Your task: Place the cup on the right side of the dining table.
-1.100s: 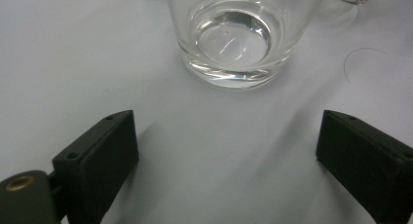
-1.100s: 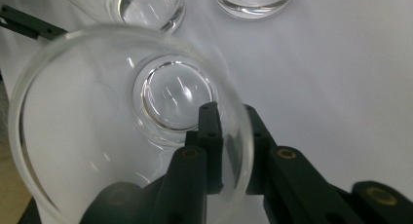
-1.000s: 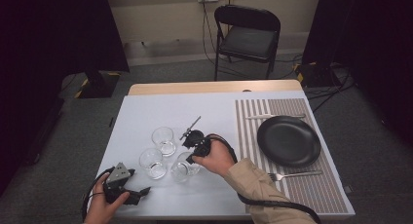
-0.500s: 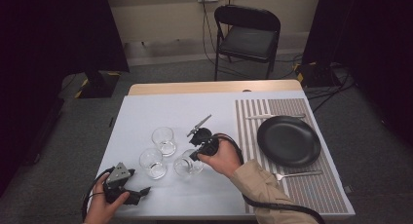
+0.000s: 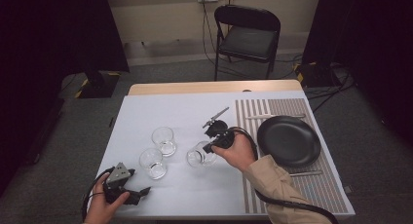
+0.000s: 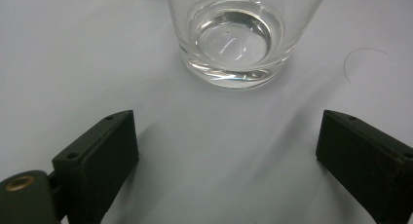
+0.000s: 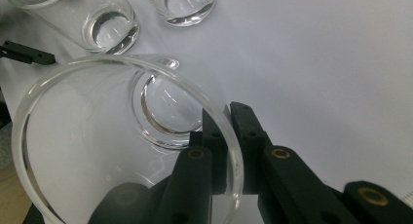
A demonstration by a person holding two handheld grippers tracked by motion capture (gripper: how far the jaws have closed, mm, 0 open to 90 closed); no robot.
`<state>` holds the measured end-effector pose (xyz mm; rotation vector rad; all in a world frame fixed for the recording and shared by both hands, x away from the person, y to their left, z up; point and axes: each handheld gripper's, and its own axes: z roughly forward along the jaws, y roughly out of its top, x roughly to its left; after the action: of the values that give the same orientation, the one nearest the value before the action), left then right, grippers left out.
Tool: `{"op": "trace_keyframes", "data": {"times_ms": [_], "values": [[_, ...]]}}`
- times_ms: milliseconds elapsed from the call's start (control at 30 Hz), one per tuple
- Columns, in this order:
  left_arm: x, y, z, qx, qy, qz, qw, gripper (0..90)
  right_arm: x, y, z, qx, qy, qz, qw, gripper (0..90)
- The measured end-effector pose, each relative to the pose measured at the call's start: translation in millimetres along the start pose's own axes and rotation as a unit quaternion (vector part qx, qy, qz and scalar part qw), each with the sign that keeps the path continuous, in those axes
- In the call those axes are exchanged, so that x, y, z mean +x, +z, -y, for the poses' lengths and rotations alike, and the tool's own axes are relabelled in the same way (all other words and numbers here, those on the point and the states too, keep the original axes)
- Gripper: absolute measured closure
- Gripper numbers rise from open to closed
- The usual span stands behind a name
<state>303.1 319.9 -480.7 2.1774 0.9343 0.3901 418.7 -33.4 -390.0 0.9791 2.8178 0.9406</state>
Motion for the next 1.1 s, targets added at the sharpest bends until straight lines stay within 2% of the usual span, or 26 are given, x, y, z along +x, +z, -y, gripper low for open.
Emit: {"op": "trace_keyframes", "data": {"times_ms": [700,1100], "values": [[0.0,0.0,0.0,0.0,0.0,0.0,1.0,7.4,-24.8,-14.2,13.2,-0.003,0.036,0.015,0.9992,85.7],[0.0,0.0,0.1,0.0,0.0,0.0,1.0,7.5,-36.7,-19.0,17.1,-0.003,0.046,0.026,0.9986,85.7]]}}
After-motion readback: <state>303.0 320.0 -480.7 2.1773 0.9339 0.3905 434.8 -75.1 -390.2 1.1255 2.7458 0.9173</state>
